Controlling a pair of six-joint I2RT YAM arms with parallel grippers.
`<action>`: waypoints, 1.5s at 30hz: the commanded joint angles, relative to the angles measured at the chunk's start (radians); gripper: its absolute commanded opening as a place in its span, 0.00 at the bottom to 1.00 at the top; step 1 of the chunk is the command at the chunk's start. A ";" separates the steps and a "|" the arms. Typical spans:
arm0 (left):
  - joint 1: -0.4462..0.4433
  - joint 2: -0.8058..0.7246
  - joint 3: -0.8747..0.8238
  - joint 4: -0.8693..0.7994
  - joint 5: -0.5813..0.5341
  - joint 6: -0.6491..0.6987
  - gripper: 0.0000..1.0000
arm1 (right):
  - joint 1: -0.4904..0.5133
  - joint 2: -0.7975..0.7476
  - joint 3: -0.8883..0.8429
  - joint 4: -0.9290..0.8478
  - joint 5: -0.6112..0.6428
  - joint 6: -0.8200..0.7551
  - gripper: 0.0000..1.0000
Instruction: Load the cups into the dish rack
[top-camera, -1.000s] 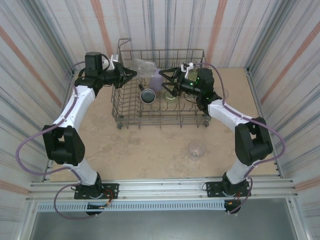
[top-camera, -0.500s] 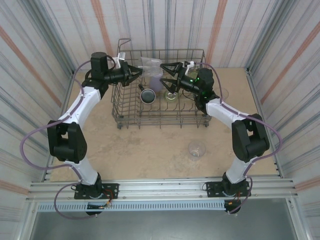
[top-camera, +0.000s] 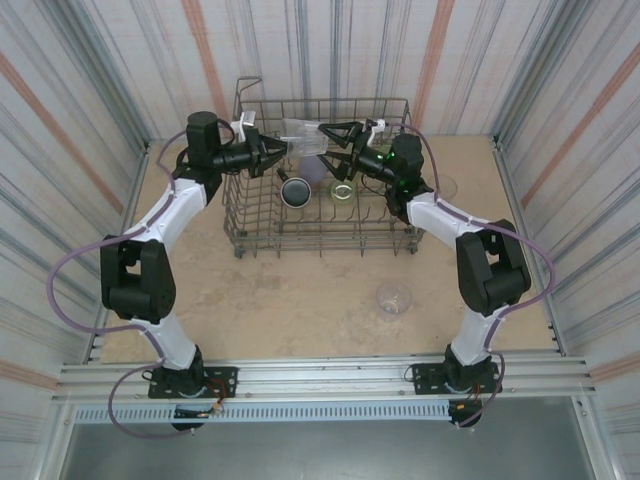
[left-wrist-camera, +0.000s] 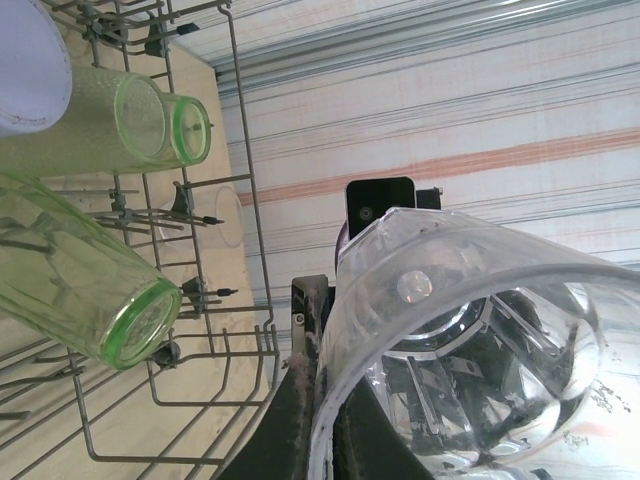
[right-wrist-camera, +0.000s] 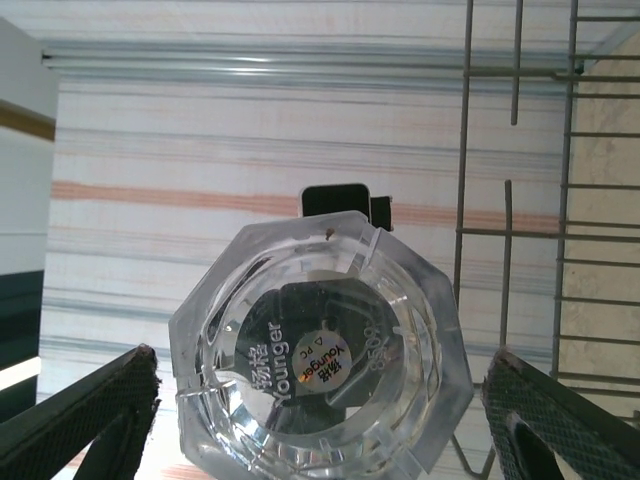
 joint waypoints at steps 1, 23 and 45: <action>-0.011 -0.013 -0.006 0.064 0.042 -0.024 0.00 | 0.000 0.022 0.035 0.056 0.007 0.029 0.87; 0.000 -0.021 0.019 -0.011 0.044 0.010 0.32 | -0.003 -0.003 0.025 0.023 -0.011 -0.004 0.46; 0.329 -0.252 0.065 -0.457 -0.004 0.373 0.99 | 0.021 -0.107 0.297 -0.897 0.074 -0.775 0.41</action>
